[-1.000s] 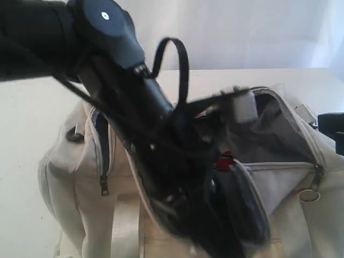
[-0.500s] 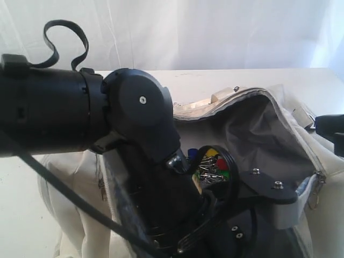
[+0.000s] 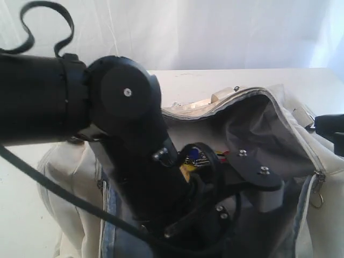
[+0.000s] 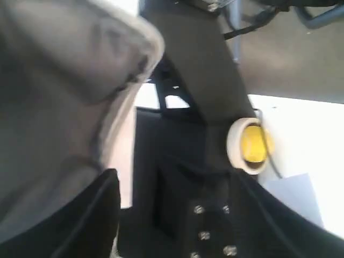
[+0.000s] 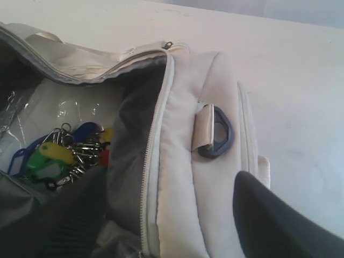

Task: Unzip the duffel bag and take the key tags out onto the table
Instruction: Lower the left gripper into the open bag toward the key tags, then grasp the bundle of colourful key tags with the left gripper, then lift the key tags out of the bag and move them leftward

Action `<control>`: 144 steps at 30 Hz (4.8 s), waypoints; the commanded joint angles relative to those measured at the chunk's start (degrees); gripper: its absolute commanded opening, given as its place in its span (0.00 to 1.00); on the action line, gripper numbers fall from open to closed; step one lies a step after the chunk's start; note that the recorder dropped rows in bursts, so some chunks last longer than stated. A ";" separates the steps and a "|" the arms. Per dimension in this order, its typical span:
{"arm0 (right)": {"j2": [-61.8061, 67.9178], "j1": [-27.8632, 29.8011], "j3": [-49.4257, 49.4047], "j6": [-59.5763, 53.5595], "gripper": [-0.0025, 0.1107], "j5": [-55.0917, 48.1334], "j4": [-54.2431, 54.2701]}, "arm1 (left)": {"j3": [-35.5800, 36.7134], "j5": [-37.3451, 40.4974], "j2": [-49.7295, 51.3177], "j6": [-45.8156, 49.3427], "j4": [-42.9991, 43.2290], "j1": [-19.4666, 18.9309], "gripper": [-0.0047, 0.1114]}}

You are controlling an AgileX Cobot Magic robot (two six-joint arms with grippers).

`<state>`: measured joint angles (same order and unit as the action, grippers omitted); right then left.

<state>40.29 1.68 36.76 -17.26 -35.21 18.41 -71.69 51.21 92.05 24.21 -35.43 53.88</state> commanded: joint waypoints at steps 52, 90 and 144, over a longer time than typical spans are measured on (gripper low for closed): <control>7.53 -7.66 5.09 1.32 0.12 -14.91 -3.95 | -35.75 5.35 19.34 -18.31 33.10 -11.18 0.51; 2.85 -7.66 3.07 5.07 0.12 -14.91 -5.45 | -33.37 -0.41 35.39 16.45 32.94 -9.09 0.57; 2.85 -7.66 1.82 5.07 0.12 -12.48 -5.47 | -42.42 9.91 10.07 0.93 39.50 -9.09 0.04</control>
<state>43.44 -5.71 38.79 -12.48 -48.06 12.94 -113.76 60.08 103.96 26.23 5.19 44.82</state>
